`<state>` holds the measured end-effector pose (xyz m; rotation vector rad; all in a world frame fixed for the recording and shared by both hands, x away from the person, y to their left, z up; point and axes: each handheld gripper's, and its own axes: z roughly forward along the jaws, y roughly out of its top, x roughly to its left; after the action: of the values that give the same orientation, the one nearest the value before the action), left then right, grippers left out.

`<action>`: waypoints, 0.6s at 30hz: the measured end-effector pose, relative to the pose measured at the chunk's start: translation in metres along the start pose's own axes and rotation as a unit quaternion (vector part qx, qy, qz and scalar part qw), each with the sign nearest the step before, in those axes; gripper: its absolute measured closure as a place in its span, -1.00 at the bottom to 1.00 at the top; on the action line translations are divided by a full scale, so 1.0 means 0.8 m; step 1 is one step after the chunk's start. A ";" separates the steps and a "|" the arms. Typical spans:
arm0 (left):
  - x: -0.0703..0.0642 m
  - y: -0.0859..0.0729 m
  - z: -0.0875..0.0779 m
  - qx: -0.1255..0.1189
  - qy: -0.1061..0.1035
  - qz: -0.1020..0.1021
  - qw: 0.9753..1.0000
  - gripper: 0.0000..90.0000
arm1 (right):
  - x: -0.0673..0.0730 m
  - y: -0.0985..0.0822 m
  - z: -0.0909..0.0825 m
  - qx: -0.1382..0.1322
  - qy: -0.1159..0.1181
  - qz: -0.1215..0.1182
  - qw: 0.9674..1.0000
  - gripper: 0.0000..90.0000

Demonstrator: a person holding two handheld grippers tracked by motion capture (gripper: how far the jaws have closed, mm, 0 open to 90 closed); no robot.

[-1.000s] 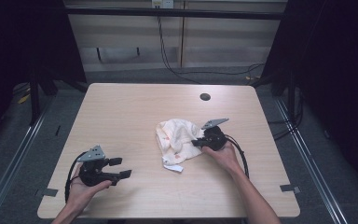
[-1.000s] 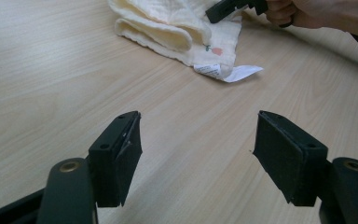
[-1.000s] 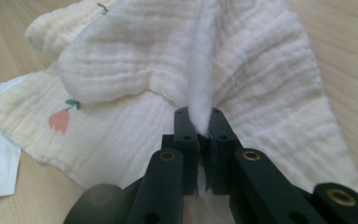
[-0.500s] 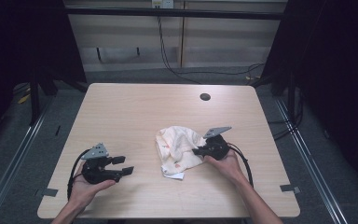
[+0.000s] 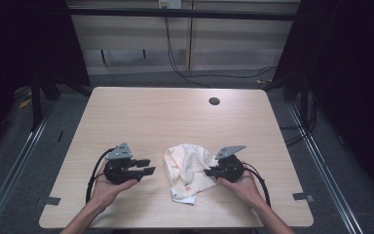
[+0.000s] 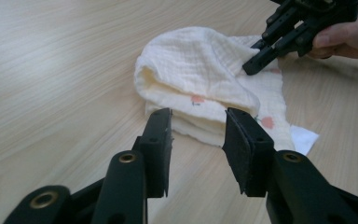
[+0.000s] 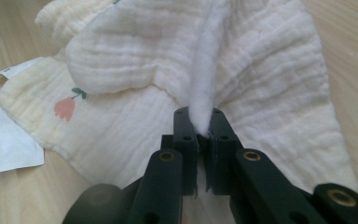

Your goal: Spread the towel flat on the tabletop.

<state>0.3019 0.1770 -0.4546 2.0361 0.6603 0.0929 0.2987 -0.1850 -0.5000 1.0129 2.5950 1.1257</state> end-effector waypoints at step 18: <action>-0.001 -0.015 0.016 0.021 -0.006 -0.011 1.000 0.24 | 0.038 0.011 -0.045 -0.079 0.016 -0.012 0.997 0.29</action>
<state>0.2999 0.1717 -0.4713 2.0679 0.6837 0.0545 0.2666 -0.1828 -0.4647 0.9344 2.4889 1.3266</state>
